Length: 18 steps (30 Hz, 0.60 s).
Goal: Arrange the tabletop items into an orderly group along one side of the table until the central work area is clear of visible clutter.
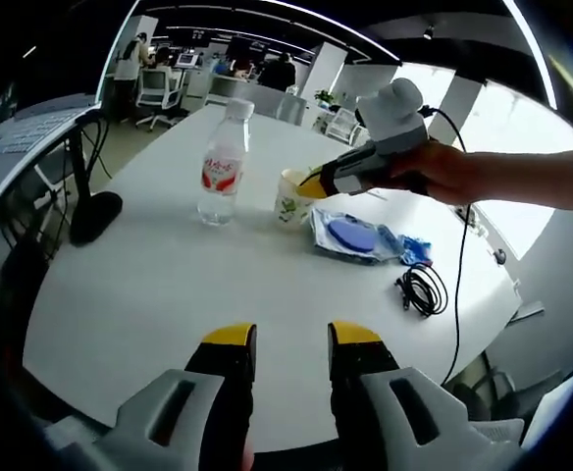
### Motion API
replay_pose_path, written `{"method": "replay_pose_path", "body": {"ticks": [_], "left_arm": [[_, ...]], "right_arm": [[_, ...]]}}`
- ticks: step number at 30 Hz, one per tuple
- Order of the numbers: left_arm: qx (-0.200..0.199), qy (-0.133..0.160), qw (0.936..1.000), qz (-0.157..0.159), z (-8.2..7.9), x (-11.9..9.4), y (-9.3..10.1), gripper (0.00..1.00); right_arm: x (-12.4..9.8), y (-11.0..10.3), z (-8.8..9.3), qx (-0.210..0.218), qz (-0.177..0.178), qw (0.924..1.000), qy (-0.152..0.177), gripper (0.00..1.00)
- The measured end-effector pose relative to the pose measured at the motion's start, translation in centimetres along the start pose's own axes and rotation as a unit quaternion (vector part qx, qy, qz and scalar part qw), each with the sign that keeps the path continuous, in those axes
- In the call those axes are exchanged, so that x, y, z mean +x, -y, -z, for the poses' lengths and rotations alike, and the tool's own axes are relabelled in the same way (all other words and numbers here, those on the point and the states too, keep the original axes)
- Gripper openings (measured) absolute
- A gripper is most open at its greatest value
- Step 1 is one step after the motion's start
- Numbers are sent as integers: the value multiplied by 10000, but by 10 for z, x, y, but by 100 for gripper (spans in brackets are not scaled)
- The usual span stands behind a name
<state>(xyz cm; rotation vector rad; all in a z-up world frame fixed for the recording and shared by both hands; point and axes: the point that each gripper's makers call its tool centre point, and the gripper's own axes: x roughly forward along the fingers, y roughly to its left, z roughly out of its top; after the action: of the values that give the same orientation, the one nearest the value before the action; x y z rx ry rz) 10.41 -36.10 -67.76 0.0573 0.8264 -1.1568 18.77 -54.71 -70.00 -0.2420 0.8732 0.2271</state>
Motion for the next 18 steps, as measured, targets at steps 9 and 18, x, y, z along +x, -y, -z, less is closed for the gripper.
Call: {"method": "replay_pose_path", "body": {"ticks": [9, 18], "left_arm": [[-50, 13, 10000, -8, 2, -1, 0, 27], [-106, 44, 9999, 17, 1, -1, 1, 27]], "right_arm": [[-1, -1, 1, 113, 35, 9999, 38, 4], [-5, -8, 2, 130, 47, 9999, 79, 9]]}}
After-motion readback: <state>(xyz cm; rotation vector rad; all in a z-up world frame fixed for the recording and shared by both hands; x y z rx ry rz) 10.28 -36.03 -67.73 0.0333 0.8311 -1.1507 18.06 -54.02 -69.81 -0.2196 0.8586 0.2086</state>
